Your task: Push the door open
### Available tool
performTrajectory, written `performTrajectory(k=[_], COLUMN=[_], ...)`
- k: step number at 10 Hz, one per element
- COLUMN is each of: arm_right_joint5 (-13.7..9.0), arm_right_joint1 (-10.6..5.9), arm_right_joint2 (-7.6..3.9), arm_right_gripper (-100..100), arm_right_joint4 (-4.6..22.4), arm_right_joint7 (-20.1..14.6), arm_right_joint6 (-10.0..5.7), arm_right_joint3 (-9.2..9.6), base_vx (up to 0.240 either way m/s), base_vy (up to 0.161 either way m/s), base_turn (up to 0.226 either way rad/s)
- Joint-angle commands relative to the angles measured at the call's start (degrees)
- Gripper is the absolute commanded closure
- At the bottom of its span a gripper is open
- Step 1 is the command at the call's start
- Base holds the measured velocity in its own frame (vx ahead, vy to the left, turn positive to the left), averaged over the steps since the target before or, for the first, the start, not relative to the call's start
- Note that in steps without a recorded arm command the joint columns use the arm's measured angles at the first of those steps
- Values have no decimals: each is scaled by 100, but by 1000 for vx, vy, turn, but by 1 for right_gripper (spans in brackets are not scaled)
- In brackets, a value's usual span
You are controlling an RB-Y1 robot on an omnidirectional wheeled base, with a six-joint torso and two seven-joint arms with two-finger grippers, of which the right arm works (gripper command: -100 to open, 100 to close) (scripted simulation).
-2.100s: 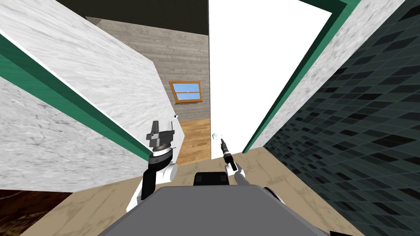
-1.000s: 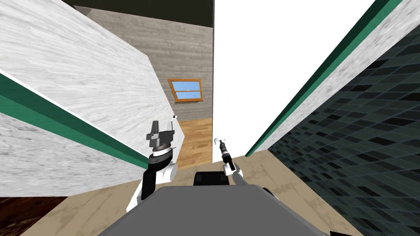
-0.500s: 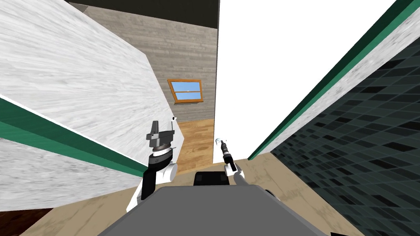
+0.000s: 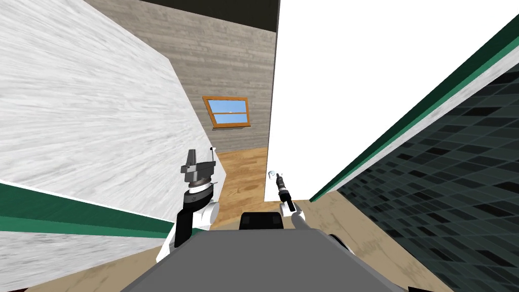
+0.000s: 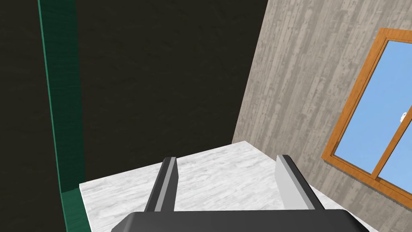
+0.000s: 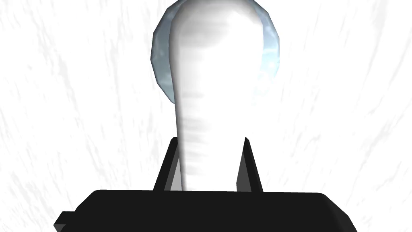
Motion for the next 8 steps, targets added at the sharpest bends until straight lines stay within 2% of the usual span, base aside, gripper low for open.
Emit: performTrajectory(k=[1, 4, 8], arm_right_joint5=[-82, -206, -348], arm_right_joint1=[-52, -53, -54], arm_right_joint2=[-96, -150, -157], arm_right_gripper=[100, 100, 100], arm_right_joint4=[-15, -6, 5], arm_right_joint7=[53, 122, 203], arm_right_joint6=[14, 5, -5], arm_right_joint3=[-174, -411, -686], base_vx=[176, 189, 178], base_vy=[83, 135, 116], base_turn=[-48, -87, -80])
